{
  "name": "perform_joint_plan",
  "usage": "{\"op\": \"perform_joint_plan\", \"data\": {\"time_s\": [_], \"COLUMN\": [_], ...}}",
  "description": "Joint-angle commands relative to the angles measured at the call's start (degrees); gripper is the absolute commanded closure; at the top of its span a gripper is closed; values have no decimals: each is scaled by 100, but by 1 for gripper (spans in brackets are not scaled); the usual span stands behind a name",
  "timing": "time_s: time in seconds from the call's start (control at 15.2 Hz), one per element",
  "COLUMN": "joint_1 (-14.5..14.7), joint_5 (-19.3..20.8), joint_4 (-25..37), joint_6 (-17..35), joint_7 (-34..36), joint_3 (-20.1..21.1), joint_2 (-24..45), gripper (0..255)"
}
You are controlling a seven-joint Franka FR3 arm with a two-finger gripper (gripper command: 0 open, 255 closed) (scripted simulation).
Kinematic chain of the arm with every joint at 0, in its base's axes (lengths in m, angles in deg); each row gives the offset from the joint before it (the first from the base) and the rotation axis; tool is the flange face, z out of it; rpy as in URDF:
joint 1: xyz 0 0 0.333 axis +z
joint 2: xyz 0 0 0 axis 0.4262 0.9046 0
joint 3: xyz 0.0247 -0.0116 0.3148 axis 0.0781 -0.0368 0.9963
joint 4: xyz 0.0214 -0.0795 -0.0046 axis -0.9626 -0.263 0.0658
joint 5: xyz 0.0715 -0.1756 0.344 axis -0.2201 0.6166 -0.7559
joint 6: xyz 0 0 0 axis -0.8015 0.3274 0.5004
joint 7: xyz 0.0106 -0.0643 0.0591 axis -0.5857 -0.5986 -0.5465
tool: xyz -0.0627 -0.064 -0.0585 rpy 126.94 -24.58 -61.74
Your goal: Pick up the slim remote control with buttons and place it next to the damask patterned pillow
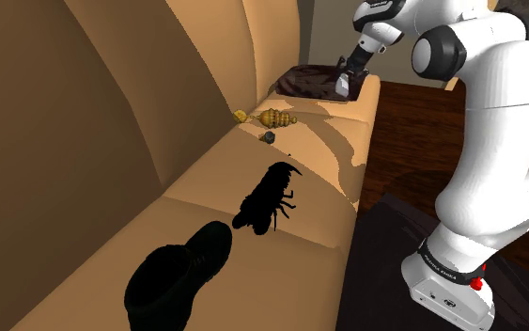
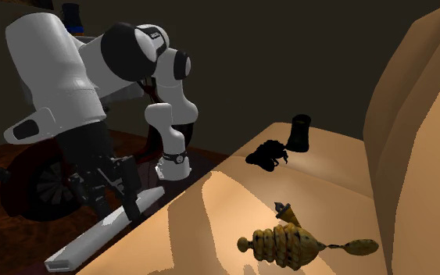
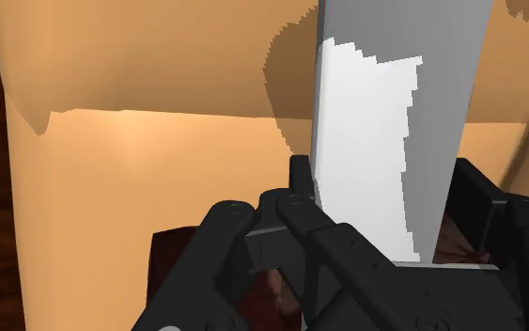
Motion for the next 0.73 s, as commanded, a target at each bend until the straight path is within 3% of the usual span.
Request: {"op": "perform_joint_plan", "data": {"time_s": [0.0, 0.66], "joint_1": [13, 29], "joint_5": [-30, -205], "joint_4": [-135, -616], "joint_6": [143, 735], "joint_7": [-64, -361], "joint_3": [12, 86], "joint_2": [15, 186], "gripper": [255, 255]}}
